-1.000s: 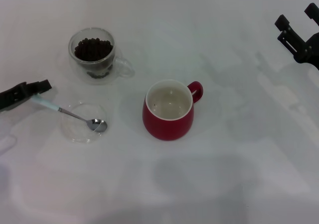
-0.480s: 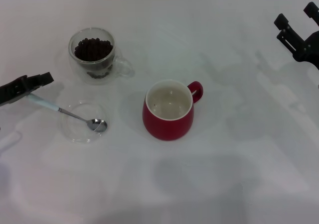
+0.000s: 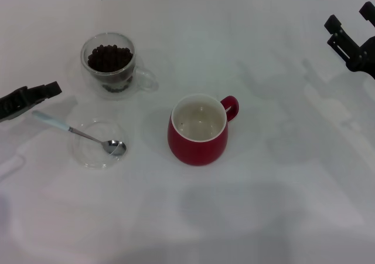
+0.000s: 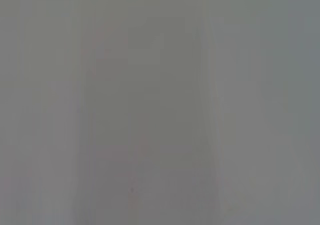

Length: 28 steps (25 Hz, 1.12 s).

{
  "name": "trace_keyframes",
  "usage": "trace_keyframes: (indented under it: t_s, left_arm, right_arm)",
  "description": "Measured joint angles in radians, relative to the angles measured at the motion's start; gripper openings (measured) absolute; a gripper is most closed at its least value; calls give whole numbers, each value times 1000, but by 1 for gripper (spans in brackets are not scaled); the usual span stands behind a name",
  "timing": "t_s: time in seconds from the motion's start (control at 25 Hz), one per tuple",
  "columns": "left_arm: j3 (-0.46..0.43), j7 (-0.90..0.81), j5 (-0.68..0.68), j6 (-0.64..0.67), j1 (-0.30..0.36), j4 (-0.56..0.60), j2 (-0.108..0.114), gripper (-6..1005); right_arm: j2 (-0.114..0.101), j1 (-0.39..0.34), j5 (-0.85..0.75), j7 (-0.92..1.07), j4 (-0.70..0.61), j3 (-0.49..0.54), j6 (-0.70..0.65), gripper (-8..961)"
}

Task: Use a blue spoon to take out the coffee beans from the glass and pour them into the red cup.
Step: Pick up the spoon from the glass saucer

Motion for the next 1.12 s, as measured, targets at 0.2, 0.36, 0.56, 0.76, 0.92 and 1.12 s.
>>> trace_keyframes:
  t_s: [0.2, 0.36, 0.56, 0.76, 0.92, 1.12]
  left_arm:
    - [-3, 3, -5, 26, 1, -9, 5, 61]
    - [0, 3, -15, 32, 2, -15, 5, 85]
    - [0, 4, -27, 51, 8, -15, 5, 115]
    - [-1, 9, -52, 73, 24, -17, 8, 146]
    - [0, 5, -60, 74, 40, -23, 5, 170]
    - [-2, 95, -102, 88, 78, -23, -5, 200]
  right_arm:
    - [0, 2, 8, 0, 0, 0, 13, 826]
    - [0, 2, 12, 0, -1, 0, 18, 826]
    - [0, 3, 13, 1, -2, 0, 22, 826]
    - [0, 7, 18, 1, -2, 0, 22, 826]
    - [0, 10, 24, 2, -2, 0, 25, 826]
    - [-1, 13, 36, 9, -1, 0, 27, 826]
